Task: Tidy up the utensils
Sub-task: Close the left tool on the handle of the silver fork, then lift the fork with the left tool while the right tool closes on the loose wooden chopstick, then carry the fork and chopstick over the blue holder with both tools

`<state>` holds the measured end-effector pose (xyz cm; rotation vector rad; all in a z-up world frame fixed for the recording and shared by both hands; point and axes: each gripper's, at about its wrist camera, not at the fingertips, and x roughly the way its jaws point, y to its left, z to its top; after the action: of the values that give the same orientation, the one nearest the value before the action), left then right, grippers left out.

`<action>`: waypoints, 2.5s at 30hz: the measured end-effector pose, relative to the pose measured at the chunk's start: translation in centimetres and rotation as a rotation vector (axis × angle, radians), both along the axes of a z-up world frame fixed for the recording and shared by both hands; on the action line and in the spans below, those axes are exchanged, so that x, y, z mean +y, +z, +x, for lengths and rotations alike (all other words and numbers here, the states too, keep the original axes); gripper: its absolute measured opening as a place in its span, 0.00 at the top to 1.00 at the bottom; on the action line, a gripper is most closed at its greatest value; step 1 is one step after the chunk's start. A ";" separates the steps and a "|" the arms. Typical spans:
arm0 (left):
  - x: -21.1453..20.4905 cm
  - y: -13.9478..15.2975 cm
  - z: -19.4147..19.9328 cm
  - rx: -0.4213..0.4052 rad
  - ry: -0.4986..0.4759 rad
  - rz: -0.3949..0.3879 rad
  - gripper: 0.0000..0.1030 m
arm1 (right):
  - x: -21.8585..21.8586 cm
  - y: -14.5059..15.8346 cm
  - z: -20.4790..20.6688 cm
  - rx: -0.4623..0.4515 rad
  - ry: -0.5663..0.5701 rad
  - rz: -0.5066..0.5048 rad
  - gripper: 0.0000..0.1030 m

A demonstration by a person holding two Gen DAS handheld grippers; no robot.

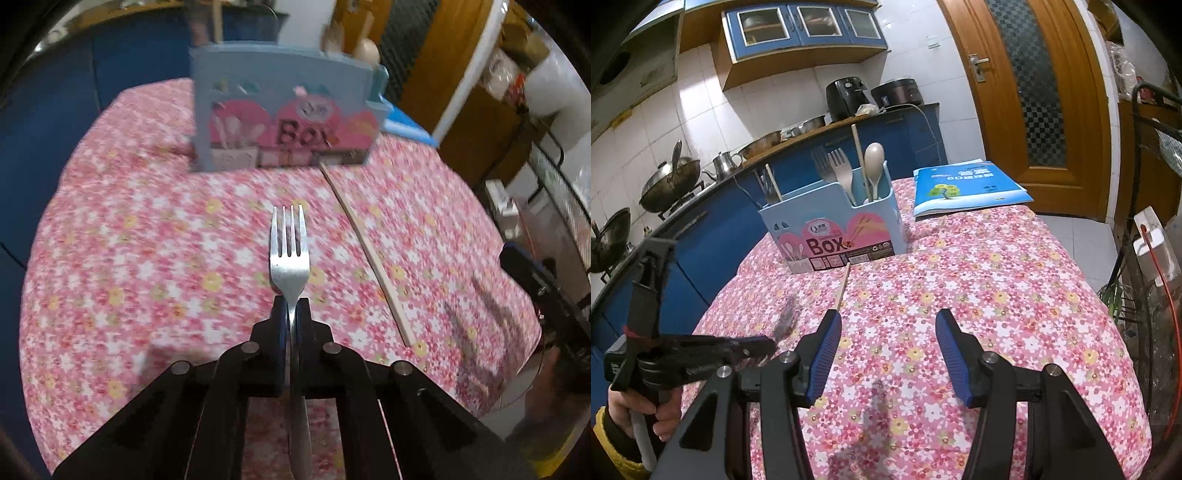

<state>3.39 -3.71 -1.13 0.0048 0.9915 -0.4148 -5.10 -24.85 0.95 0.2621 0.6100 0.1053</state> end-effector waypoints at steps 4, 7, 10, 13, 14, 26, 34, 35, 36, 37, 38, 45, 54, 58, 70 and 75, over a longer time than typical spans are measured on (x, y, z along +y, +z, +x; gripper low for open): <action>2.4 1.7 -0.5 -0.083 0.047 -0.025 0.97 | 1.1 -0.1 1.3 0.028 0.041 -0.013 0.45; 3.8 2.7 -0.7 -0.132 0.079 -0.039 0.97 | 2.4 -0.3 2.8 0.064 0.087 -0.032 0.45; 5.2 3.3 -0.3 -0.156 0.111 -0.072 0.97 | 3.8 -0.6 4.4 0.116 0.126 -0.065 0.45; 6.1 3.6 -0.2 -0.183 0.133 -0.096 0.97 | 4.9 -1.0 6.0 0.162 0.159 -0.093 0.46; 6.2 3.6 -0.1 -0.194 0.139 -0.097 0.97 | 5.3 -1.1 6.4 0.174 0.169 -0.100 0.47; 6.7 4.2 -0.3 -0.277 0.152 -0.106 0.98 | 7.8 -3.3 11.7 0.323 0.198 -0.194 0.66; 6.6 4.8 -0.4 -0.309 0.139 -0.120 0.98 | 8.6 -3.8 13.2 0.368 0.168 -0.271 0.71; 6.6 4.9 -0.4 -0.309 0.138 -0.125 0.98 | 8.7 -3.8 13.4 0.369 0.163 -0.274 0.73; 6.6 4.9 -0.4 -0.309 0.138 -0.126 0.98 | 8.7 -3.8 13.4 0.367 0.158 -0.277 0.75; 6.6 4.9 -0.4 -0.310 0.140 -0.127 0.98 | 8.9 -3.8 13.8 0.366 0.153 -0.280 0.83; 6.6 4.9 -0.4 -0.311 0.141 -0.129 0.98 | 8.9 -3.8 13.9 0.363 0.150 -0.278 0.90; 6.4 5.2 -0.8 -0.332 0.133 -0.138 0.98 | 7.0 -3.0 12.1 0.312 0.149 -0.143 0.94; 5.7 6.8 -1.8 -0.398 0.111 -0.148 0.98 | 4.9 1.3 7.2 0.074 0.109 -0.018 0.94; 5.2 7.8 -1.6 -0.423 0.104 -0.155 0.98 | 3.9 3.1 6.5 -0.010 0.107 0.037 0.94; 3.1 11.0 0.6 -0.504 0.086 -0.156 0.98 | 2.2 6.3 6.9 -0.166 0.099 0.076 0.94; 2.4 12.7 2.1 -0.533 0.092 -0.157 0.98 | 1.9 7.0 7.5 -0.196 0.101 0.074 0.94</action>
<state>5.44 -1.30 11.56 -0.0679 0.4308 -0.3789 2.43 -22.97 7.93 0.2890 0.4247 0.2488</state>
